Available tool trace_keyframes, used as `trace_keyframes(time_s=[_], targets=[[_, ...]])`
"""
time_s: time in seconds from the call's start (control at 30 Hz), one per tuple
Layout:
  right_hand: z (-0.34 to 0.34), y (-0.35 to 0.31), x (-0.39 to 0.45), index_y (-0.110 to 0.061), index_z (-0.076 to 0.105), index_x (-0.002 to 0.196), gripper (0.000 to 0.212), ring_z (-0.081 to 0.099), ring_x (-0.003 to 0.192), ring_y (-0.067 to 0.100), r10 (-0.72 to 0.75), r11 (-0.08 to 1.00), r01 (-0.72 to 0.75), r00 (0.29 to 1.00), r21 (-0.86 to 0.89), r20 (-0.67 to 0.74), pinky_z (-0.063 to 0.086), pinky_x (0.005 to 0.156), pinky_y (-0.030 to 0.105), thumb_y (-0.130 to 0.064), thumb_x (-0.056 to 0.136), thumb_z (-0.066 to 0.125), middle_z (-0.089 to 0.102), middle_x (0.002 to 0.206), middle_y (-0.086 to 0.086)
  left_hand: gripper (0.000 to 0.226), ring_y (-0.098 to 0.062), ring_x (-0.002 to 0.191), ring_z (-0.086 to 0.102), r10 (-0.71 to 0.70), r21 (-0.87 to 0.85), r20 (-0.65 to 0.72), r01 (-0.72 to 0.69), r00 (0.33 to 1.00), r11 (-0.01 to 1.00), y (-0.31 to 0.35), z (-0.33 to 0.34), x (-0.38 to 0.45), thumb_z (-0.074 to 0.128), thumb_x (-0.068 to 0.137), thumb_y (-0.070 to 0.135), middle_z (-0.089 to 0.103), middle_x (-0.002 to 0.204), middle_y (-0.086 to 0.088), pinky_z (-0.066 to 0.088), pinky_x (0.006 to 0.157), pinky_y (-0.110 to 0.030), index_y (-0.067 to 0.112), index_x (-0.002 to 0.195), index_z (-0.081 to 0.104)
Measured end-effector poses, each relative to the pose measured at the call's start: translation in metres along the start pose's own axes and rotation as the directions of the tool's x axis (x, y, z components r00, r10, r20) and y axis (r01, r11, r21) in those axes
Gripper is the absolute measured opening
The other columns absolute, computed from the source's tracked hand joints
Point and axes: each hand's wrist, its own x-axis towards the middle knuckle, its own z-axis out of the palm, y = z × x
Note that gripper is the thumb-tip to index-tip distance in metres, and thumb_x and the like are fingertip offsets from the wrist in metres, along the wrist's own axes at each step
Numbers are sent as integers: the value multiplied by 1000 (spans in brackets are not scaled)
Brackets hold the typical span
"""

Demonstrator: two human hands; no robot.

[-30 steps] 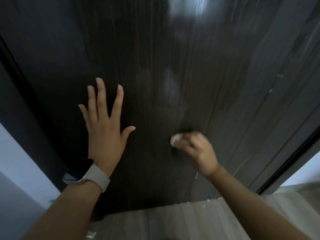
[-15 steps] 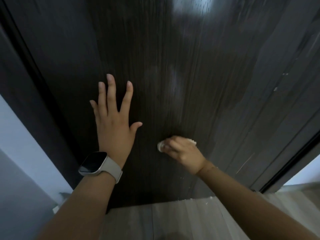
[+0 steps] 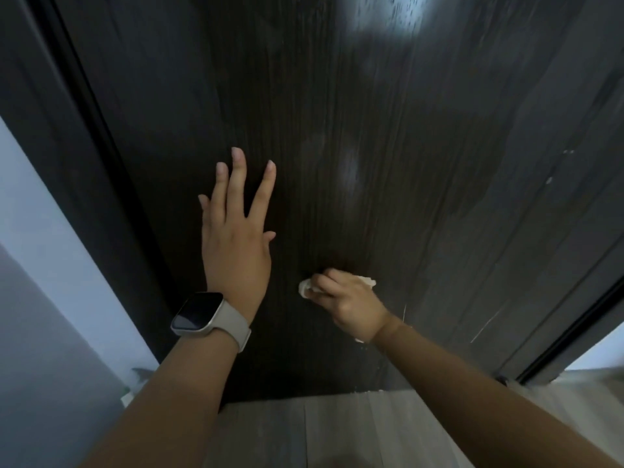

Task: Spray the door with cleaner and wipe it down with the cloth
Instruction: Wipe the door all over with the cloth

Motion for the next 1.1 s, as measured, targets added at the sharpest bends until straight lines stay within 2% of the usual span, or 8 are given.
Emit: trace_keyframes(time_s=[0.13,0.23,0.33,0.5,0.6,0.83,0.97,1.1], targets=[[-56,6,49,-3,70,109,21,56,89,28,-55,998,50,964,-27,-260,50,76,39,-8,94,56,64,101,17,106,-25,150,2,-33,20,-1,33,999,999,-3,2,0,78,77,18,0,164,-5,18,119,-51,22,156,7],[-127,15,113,0,70,110,31,48,95,25,22,991,-100,779,-88,-627,40,78,28,3,83,55,61,104,22,106,-24,150,1,-24,25,-16,24,1000,999,-6,5,2,79,76,18,1,164,-5,19,119,-51,22,156,8],[-136,19,136,1,70,110,30,49,96,25,42,989,-135,649,-61,-759,39,83,27,7,87,52,62,103,22,107,-23,151,0,-27,6,-31,28,999,1000,-4,5,0,79,75,16,1,164,-4,18,119,-51,22,156,9],[-51,8,65,0,67,114,26,53,101,31,-237,967,193,921,-168,-309,47,88,40,1,88,61,54,117,14,105,-25,150,2,-26,34,-18,27,1000,999,-1,0,0,79,76,16,2,164,-6,16,119,-50,21,156,10],[-53,11,54,-3,67,114,24,51,98,28,-268,955,254,960,-154,-78,49,85,39,-5,95,52,51,118,11,104,-26,150,3,-23,45,-7,24,1000,999,-2,-2,-1,78,77,18,2,164,-6,16,119,-49,20,156,10],[-123,35,96,0,68,111,27,50,94,30,-146,972,23,840,-234,-522,44,77,37,8,88,55,59,106,19,104,-26,150,3,4,13,2,-4,1000,1000,-6,1,-1,78,77,15,3,164,-6,16,118,-51,20,156,11],[-67,33,33,-7,59,119,23,52,79,28,-162,973,94,929,-211,-331,40,64,36,-8,97,51,55,94,10,101,-27,150,5,17,-3,-5,-17,1000,1000,-6,0,-3,77,77,14,5,164,-6,17,118,-51,19,156,15],[-48,25,-16,-6,69,91,34,41,72,18,-17,989,-2,991,-145,-131,37,59,33,-23,103,42,39,83,0,98,-27,150,3,39,-31,24,-38,999,999,-7,-5,-1,75,80,13,0,164,-5,15,118,-52,19,156,13]])
